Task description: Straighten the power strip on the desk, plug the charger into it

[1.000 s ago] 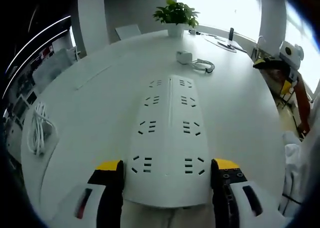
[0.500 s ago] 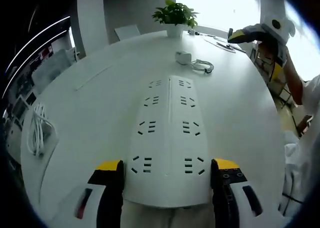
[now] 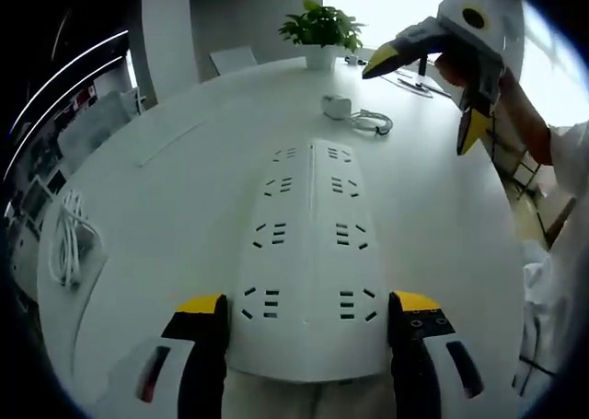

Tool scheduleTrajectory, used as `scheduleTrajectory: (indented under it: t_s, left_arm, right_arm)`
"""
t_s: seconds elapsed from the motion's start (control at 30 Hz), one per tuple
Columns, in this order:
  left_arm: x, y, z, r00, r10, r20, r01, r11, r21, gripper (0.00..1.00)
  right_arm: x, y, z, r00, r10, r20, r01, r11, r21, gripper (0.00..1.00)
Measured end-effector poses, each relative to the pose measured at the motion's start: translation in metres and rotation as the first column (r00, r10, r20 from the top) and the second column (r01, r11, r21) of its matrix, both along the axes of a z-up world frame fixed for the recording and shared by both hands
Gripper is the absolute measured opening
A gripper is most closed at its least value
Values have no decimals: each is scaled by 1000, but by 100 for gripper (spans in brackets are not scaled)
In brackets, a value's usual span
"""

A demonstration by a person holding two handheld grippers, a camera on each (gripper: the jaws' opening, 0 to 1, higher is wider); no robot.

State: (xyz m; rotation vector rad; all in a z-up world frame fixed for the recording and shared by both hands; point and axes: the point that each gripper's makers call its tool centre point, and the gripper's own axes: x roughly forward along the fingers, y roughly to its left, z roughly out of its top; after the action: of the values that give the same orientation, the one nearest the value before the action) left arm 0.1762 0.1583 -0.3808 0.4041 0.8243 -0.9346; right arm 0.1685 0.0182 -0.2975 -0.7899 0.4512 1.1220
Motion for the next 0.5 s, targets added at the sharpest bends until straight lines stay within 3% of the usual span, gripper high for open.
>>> scheduleTrajectory:
  t_s: [0.23,0.5]
  left_arm:
    - [0,-1,0,1000,-3,1,3,1000,-4,73]
    - [0,-2,-1,1000,-9,2,9,1000,0,73]
  right_arm:
    - [22,17,-15,997,69,-39,-72,994,-86,70]
    - [38,28,-35,977,182,-111,-203,954,-222,71]
